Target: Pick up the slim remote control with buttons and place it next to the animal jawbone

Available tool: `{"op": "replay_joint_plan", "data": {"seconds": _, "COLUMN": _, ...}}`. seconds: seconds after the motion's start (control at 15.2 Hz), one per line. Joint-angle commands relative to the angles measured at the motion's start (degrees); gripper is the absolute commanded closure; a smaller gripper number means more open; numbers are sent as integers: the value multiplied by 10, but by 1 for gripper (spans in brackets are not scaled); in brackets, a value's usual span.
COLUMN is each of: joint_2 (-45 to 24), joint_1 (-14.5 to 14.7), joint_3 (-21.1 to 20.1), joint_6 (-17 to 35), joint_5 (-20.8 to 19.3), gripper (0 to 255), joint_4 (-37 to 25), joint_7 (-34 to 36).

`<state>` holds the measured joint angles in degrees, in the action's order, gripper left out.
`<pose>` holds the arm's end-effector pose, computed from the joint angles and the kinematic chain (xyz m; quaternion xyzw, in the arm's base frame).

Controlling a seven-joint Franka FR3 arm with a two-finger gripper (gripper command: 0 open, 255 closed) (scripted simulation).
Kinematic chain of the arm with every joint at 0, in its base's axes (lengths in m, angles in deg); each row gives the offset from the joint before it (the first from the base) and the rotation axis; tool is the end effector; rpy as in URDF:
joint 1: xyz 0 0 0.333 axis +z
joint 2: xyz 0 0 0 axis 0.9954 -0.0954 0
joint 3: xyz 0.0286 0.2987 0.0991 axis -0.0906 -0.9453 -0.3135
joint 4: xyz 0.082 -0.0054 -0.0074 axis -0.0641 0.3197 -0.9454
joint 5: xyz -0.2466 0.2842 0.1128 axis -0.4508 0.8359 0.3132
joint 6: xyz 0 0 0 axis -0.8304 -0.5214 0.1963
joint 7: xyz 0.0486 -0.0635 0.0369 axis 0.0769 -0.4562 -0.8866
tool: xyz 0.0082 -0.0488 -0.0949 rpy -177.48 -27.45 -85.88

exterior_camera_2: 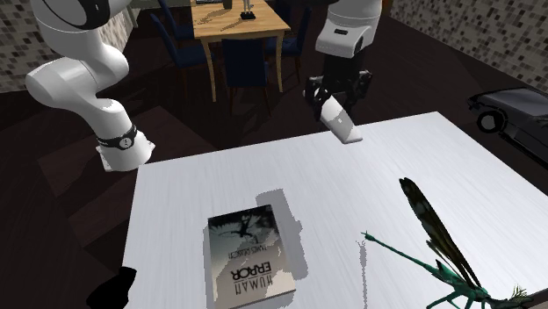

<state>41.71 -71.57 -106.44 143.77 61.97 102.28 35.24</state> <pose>0.6185 0.3331 0.4854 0.9624 -0.2716 -0.0048 0.0026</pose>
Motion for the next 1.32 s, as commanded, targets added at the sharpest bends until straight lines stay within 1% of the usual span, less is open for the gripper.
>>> {"op": "replay_joint_plan", "data": {"seconds": 0.0, "joint_2": -3, "joint_1": 3, "joint_3": 0, "joint_6": -18, "joint_5": 0, "gripper": 255, "joint_4": -21, "joint_7": 0}}
{"op": "replay_joint_plan", "data": {"seconds": 0.46, "joint_2": -17, "joint_1": 16, "joint_3": 0, "joint_6": -81, "joint_5": -4, "gripper": 255, "joint_4": -99, "joint_7": -3}}
{"op": "replay_joint_plan", "data": {"seconds": 0.86, "joint_2": -45, "joint_1": 34, "joint_3": 3, "joint_6": -147, "joint_5": -13, "gripper": 255, "joint_4": -194, "joint_7": -6}}
{"op": "replay_joint_plan", "data": {"seconds": 1.06, "joint_2": -71, "joint_1": 50, "joint_3": 6, "joint_6": -190, "joint_5": -20, "gripper": 255, "joint_4": -264, "joint_7": -9}}
{"op": "replay_joint_plan", "data": {"seconds": 1.12, "joint_2": -84, "joint_1": 57, "joint_3": 8, "joint_6": -208, "joint_5": -24, "gripper": 255, "joint_4": -295, "joint_7": -11}}
{"op": "replay_joint_plan", "data": {"seconds": 1.25, "joint_2": -121, "joint_1": 77, "joint_3": 15, "joint_6": -251, "joint_5": -33, "gripper": 255, "joint_4": -378, "joint_7": -17}}
